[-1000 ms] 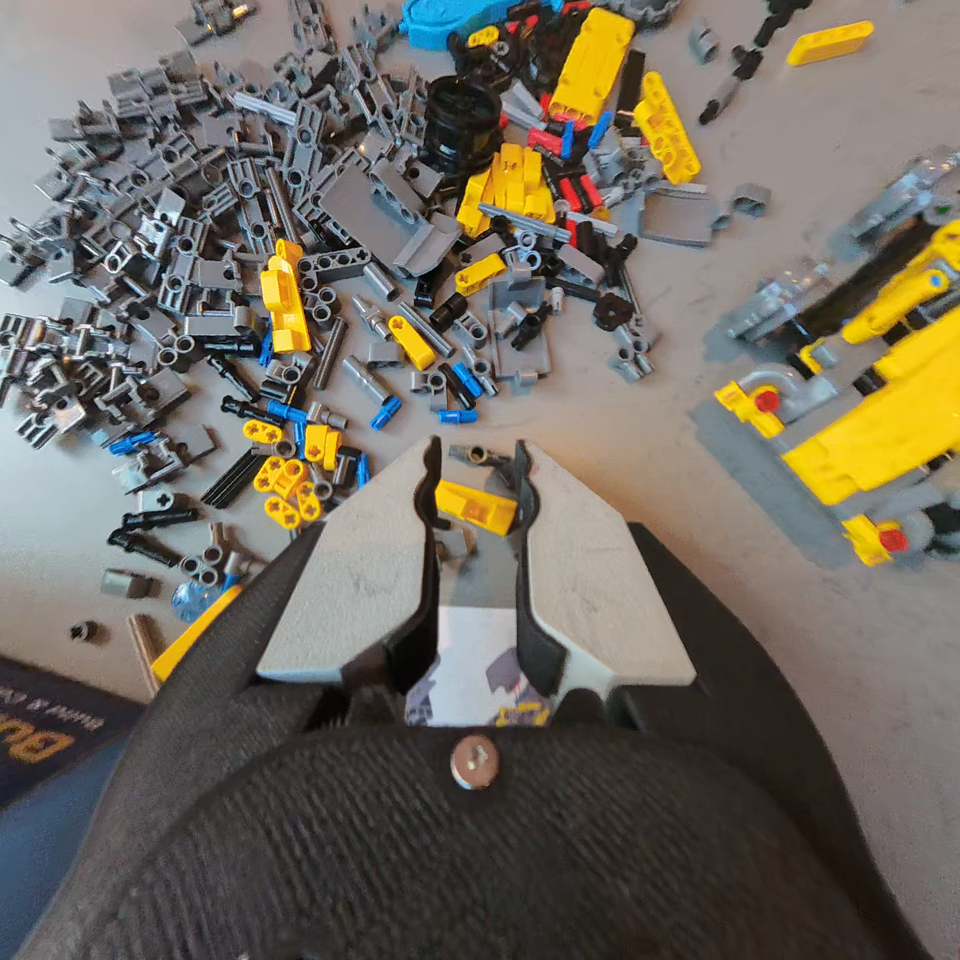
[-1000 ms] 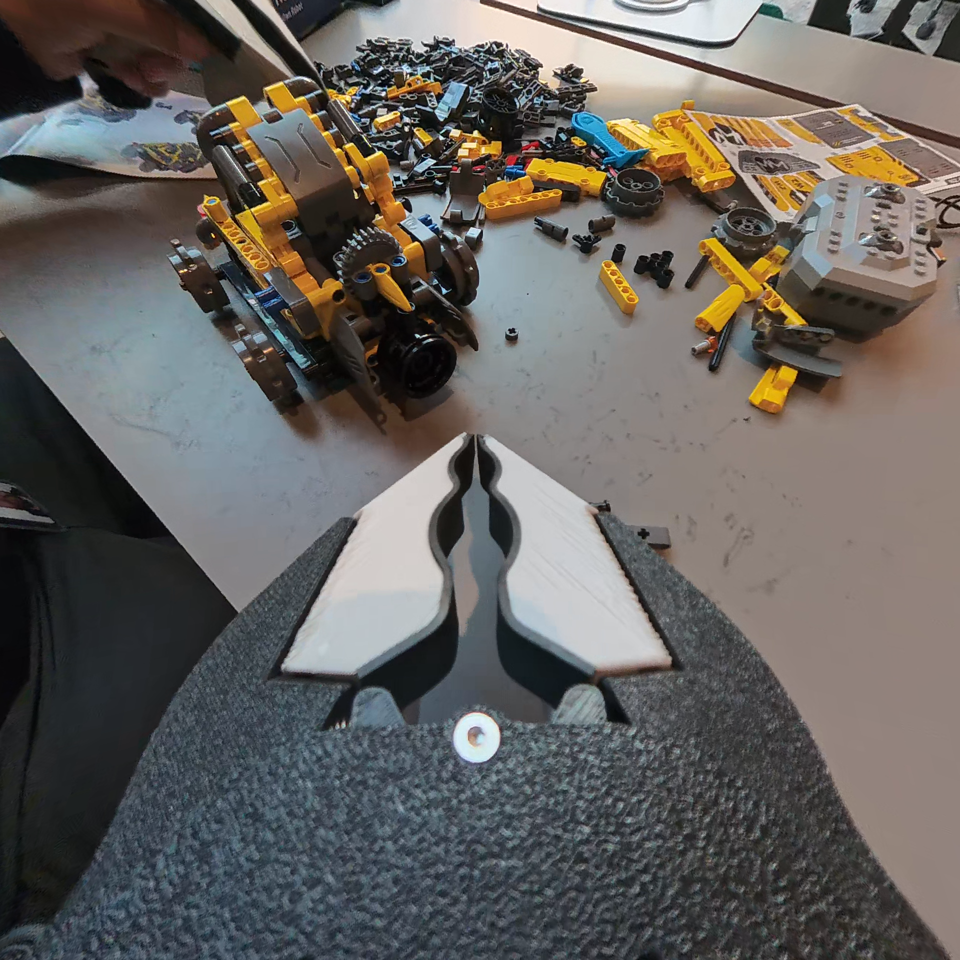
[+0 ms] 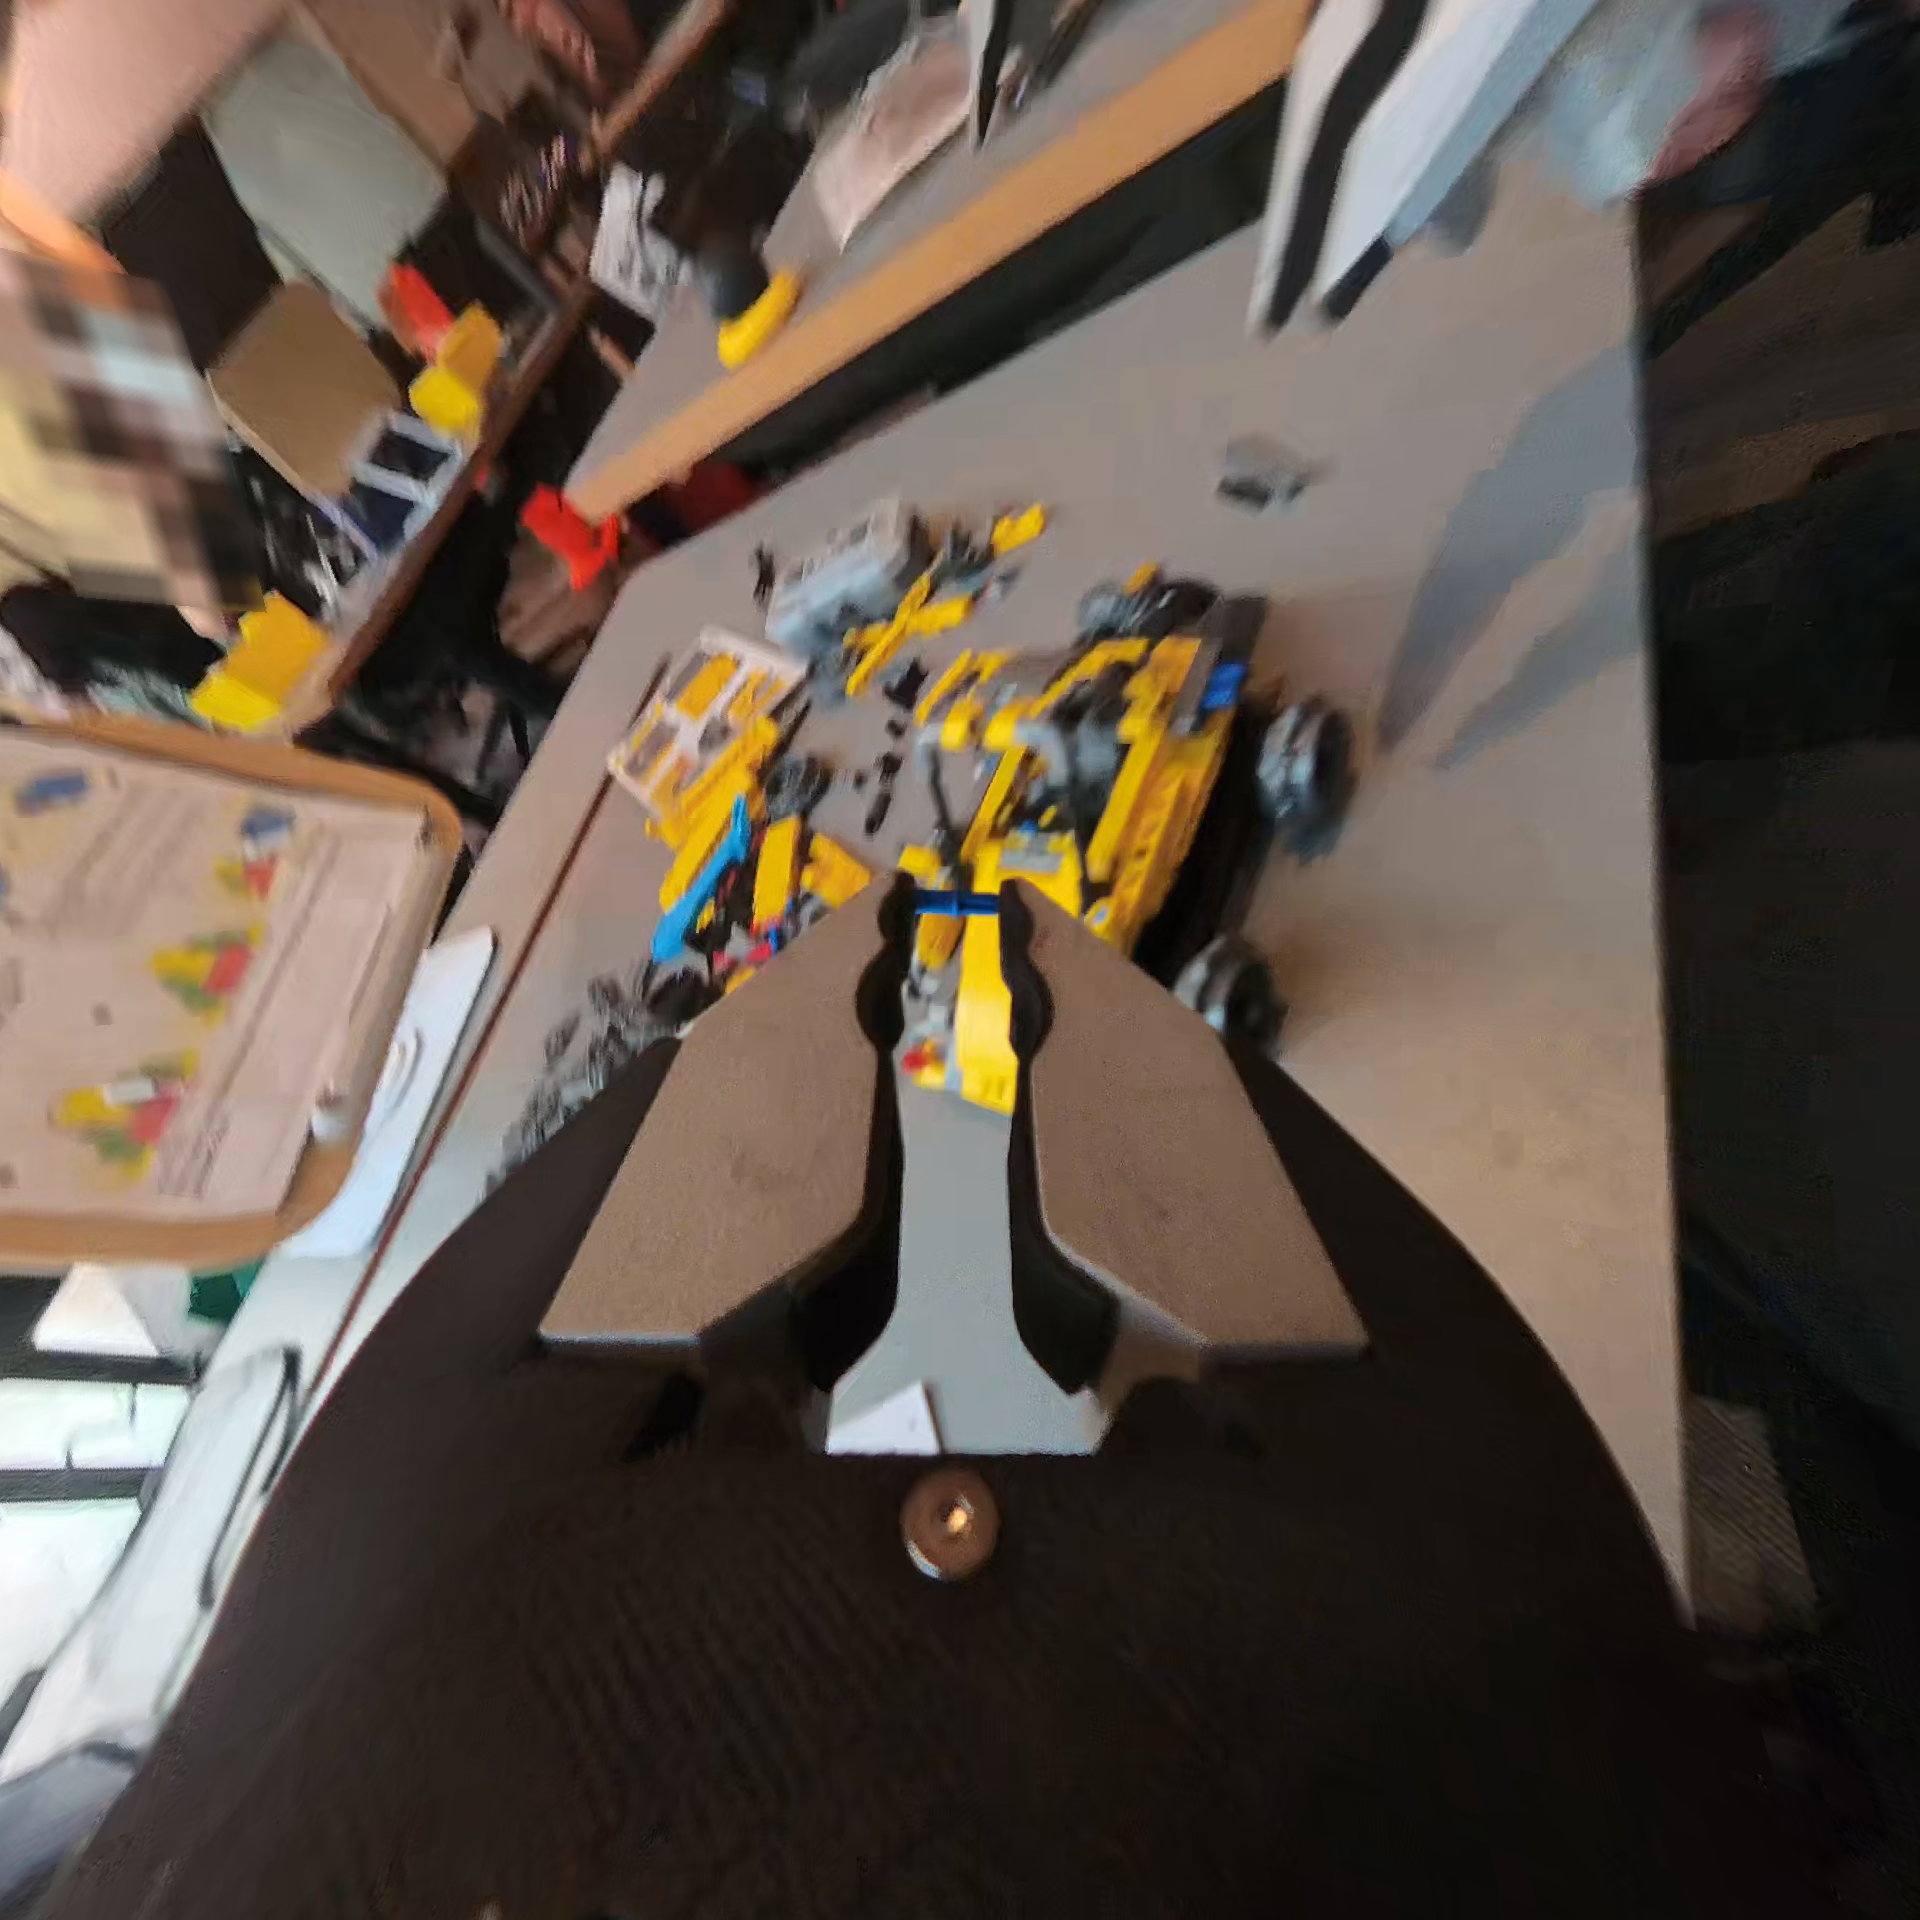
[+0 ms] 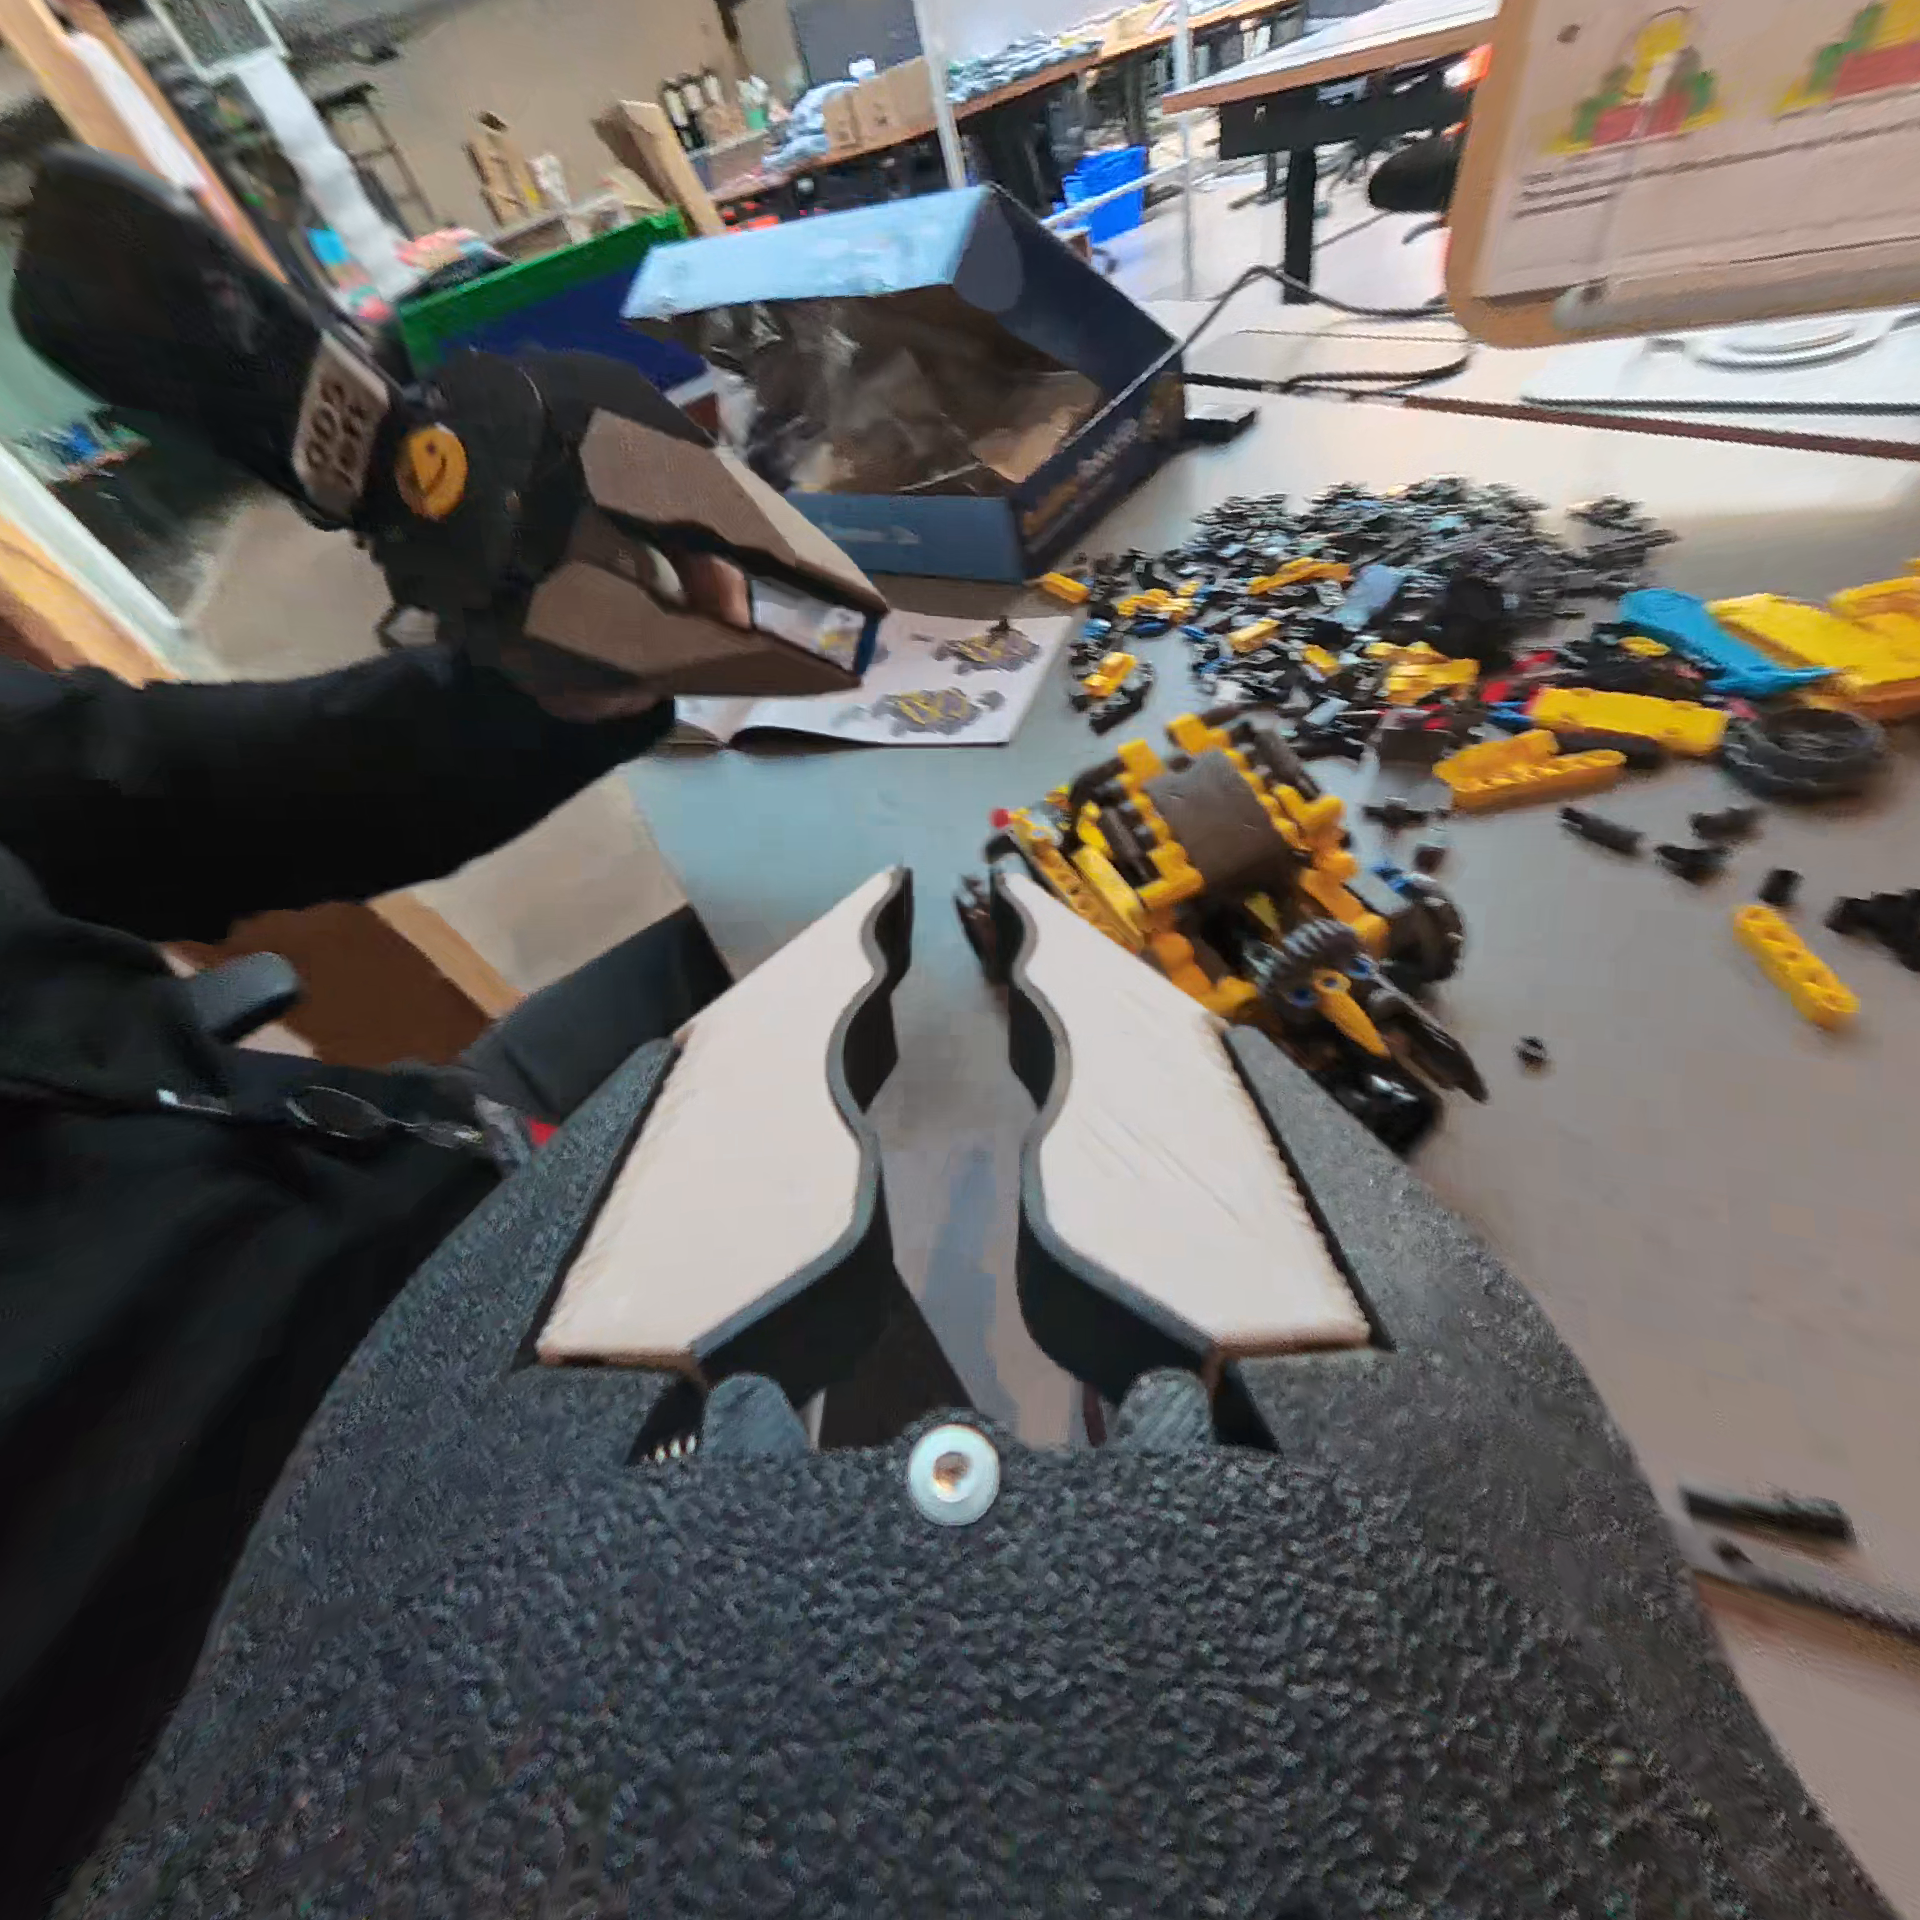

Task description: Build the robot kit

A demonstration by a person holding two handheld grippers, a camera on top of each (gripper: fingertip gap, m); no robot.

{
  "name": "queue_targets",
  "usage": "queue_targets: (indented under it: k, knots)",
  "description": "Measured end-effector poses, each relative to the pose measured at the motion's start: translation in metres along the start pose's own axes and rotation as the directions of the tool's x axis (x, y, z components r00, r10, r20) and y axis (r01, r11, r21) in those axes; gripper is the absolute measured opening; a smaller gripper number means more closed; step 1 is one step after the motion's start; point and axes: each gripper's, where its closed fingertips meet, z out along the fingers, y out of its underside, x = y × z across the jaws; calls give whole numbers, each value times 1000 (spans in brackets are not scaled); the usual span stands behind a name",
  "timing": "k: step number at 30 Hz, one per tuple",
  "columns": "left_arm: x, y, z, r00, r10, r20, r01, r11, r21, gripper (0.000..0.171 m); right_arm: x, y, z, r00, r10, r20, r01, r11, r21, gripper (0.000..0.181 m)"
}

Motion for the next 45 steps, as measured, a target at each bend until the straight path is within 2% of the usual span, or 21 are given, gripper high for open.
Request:
queue_targets:
  k: [4,7,10,12,16,19,22,25,28,31,33,37,42,45]
  knots:
    - [38,-59,-3,991,137,-9,-135,982,135,11,-36,-14,17,981,84,178,-87,996,8,18]
    - [57,-79,-1,974,226,7,-223,957,184,11,-42,-7,23,975,117,191,-112,993,-35,20]
    - [74,-85,4,962,274,-8,-268,944,193,12,-52,-5,23,962,137,238,-133,991,-33,20]
    - [80,-86,6,957,291,-7,-284,939,195,11,-52,4,25,961,151,231,-139,988,-70,9]
    - [82,-87,8,957,290,14,-287,937,200,12,-53,6,25,956,170,238,-160,985,-64,6]
    - [83,-85,11,957,291,25,-290,936,201,12,-48,13,26,969,147,198,-133,988,-85,5]
    - [87,-81,14,975,221,7,-218,956,196,12,-44,19,24,975,138,176,-121,987,-101,5]
    - [93,-77,14,996,72,-50,-61,981,187,12,-23,26,15,988,122,90,-112,987,-112,5]
    - [101,-58,12,995,-58,-80,68,990,128,16,27,38,-10,990,63,-126,-84,983,-162,5]
    - [116,-32,5,983,-143,-118,151,987,61,16,80,59,-44,940,-13,-341,-82,962,-261,5]
    - [125,-13,-1,975,-181,-127,185,983,13,15,104,73,-62,905,-45,-424,-102,942,-318,5]
    - [139,9,-16,941,-301,-155,302,953,-21,14,123,97,-73,879,-58,-473,-153,906,-394,5]
    - [148,25,-27,876,-454,-165,456,890,-25,13,123,105,-61,886,-98,-454,-137,879,-456,5]
    - [158,34,-31,850,-497,-172,499,866,-38,14,126,112,-55,881,-131,-454,-132,855,-501,5]
